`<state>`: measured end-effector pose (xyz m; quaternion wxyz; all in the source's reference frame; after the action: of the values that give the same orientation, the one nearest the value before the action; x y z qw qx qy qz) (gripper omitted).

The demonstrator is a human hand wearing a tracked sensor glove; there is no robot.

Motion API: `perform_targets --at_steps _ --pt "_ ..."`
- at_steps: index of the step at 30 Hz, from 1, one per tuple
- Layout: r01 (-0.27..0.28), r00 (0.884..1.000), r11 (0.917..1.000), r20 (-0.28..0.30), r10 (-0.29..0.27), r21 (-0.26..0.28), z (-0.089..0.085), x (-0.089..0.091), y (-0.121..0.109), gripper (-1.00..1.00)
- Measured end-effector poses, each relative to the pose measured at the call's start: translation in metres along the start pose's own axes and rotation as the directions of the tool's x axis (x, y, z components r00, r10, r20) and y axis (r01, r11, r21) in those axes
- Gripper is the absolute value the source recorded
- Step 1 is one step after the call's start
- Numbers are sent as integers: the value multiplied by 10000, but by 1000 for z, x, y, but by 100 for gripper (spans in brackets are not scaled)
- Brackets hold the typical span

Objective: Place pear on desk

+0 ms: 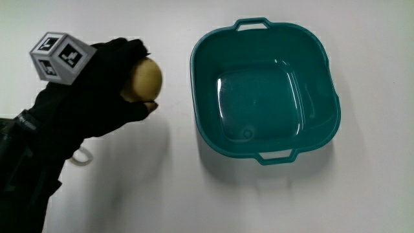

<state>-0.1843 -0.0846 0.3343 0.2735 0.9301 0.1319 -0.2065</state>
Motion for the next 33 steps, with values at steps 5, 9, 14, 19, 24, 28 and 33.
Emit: perform_targets --at_steps 5,9,14,19,24,28,33 --pt "-458 9985 9989 -287 457 -54 -8 -20 1 0" --pt "-967 9952 9948 -209 960 -317 -18 -37 7 0" --pt "-1285 9917 9906 -102 1281 -462 -32 -56 12 0" --pt "-1620 9868 9850 -75 1619 -586 -40 -67 13 0" --pt "-1936 9808 9769 41 1948 -906 -45 -74 14 0" --pt "-1804 9818 9770 401 1859 -1135 -60 -95 22 0" --pt "-2291 9705 9604 393 2380 -1585 -53 -88 17 0"
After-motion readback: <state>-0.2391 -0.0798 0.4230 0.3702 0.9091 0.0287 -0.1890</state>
